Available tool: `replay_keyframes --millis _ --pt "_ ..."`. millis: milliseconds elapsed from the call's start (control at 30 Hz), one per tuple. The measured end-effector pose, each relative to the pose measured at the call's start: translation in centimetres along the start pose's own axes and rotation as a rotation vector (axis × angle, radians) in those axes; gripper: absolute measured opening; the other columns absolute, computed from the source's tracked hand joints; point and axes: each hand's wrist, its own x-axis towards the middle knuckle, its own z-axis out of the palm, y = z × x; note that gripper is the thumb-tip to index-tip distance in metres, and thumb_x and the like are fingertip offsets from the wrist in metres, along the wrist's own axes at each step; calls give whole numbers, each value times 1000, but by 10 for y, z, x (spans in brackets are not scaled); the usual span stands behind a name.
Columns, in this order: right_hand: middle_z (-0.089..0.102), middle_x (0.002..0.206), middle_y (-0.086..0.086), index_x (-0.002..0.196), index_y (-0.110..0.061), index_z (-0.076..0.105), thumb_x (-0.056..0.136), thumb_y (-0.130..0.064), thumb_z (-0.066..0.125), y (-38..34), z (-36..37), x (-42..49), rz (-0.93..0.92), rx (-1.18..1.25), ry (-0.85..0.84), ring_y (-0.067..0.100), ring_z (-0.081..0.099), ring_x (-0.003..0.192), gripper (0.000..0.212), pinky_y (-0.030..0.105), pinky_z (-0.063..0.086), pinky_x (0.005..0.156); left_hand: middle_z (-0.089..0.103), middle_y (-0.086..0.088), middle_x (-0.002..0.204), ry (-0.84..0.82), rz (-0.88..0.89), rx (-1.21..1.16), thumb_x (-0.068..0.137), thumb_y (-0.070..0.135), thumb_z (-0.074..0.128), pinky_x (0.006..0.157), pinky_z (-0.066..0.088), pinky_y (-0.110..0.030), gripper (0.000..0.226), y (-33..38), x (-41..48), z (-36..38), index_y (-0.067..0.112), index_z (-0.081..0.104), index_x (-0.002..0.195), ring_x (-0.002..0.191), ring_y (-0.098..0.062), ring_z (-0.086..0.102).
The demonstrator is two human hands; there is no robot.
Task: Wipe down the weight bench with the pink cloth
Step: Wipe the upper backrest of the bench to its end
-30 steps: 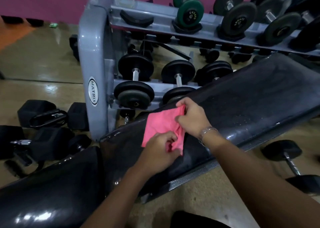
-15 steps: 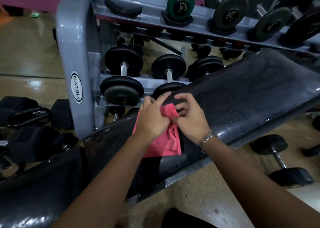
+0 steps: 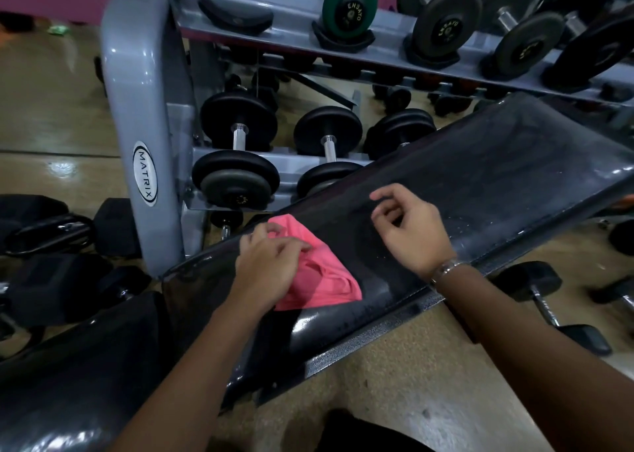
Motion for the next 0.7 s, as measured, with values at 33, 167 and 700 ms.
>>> replay_keyframes --millis 33,167,700 --pt "66 79 -11 101 -30 64 84 -17 60 3 -6 0 -50 -141 6 15 58 82 22 34 51 75 50 7 134 15 -49 67 80 58 34 114 32 -45 46 5 -1 8 43 75 92 129 -23 38" --pt "65 93 -2 102 -21 66 83 -19 62 19 -29 5 -193 -532 11 25 54 93 20 42 50 79 56 -8 134 153 -74 193 97 47 50 110 33 -54 36 16 -4 46 16 56 114 130 -32 46" --pt "59 129 1 122 -24 63 89 -35 57 44 -59 21 -174 -810 -130 28 52 117 36 43 40 95 10 2 170 -32 366 316 94 40 26 129 4 -42 71 -24 20 50 20 19 161 158 -15 1"
